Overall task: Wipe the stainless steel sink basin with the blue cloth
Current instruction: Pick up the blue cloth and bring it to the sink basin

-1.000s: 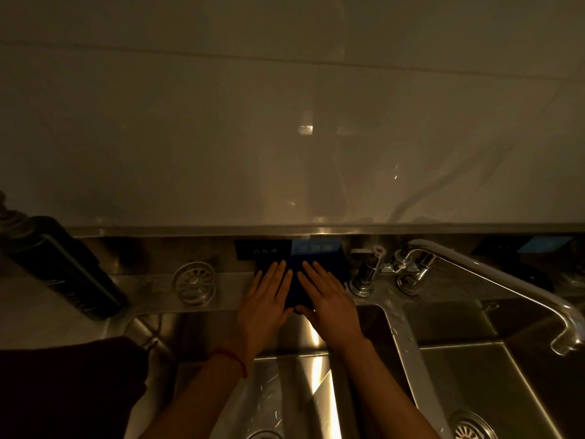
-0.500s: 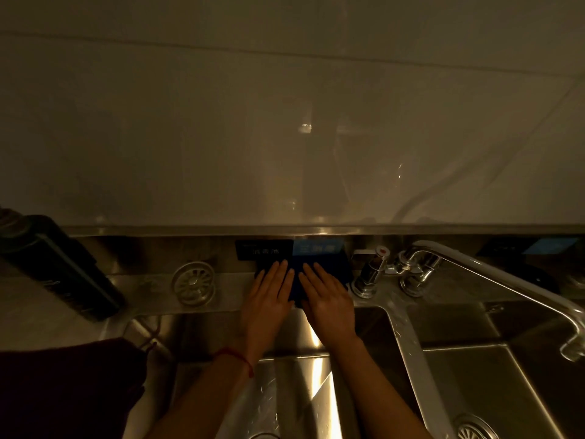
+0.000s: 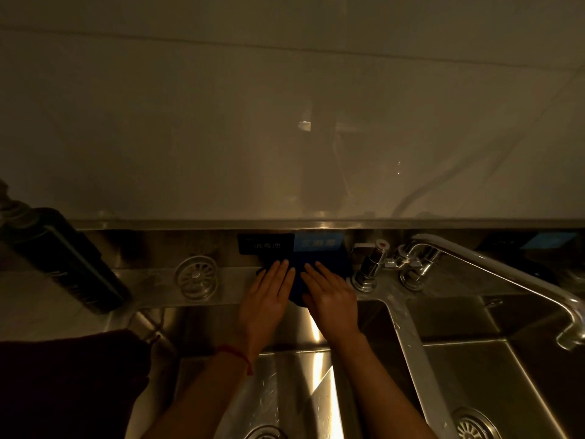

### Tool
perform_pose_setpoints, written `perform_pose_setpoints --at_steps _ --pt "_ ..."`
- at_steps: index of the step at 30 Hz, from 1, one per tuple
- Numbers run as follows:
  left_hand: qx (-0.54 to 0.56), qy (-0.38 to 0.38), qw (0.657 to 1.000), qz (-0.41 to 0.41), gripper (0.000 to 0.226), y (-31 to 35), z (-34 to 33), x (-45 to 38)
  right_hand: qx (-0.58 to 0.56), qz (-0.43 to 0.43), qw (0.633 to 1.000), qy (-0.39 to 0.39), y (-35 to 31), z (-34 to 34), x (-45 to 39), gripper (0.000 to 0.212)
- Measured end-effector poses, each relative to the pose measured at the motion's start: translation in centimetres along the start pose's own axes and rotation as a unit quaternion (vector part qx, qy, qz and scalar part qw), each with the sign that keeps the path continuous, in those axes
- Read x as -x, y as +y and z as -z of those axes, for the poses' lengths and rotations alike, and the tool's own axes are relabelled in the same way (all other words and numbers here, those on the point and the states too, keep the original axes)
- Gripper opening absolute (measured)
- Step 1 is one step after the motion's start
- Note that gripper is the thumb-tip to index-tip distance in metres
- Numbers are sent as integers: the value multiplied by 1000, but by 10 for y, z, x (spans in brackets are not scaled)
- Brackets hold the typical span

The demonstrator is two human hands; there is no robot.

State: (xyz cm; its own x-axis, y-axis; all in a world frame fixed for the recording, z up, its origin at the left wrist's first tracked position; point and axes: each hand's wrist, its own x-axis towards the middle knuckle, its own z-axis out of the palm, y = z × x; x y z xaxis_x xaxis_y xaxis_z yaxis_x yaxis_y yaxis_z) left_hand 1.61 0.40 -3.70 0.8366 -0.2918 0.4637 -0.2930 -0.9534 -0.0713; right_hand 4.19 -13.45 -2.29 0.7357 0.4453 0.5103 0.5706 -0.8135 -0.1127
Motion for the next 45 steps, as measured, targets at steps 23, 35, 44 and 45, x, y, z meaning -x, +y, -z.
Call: perform_pose_setpoints --at_steps 23,35,44,45 --pt "37 -5 999 3 67 -22 8 25 40 81 995 -35 2 -9 16 62" --pt "25 65 997 -29 35 -44 10 45 73 108 991 -40 -19 -13 9 66" --pt "2 101 994 -29 38 -39 3 53 19 123 992 20 -20 -12 6 50" --pt "0 102 994 -28 37 -38 2 54 15 124 992 23 -19 -12 6 49"
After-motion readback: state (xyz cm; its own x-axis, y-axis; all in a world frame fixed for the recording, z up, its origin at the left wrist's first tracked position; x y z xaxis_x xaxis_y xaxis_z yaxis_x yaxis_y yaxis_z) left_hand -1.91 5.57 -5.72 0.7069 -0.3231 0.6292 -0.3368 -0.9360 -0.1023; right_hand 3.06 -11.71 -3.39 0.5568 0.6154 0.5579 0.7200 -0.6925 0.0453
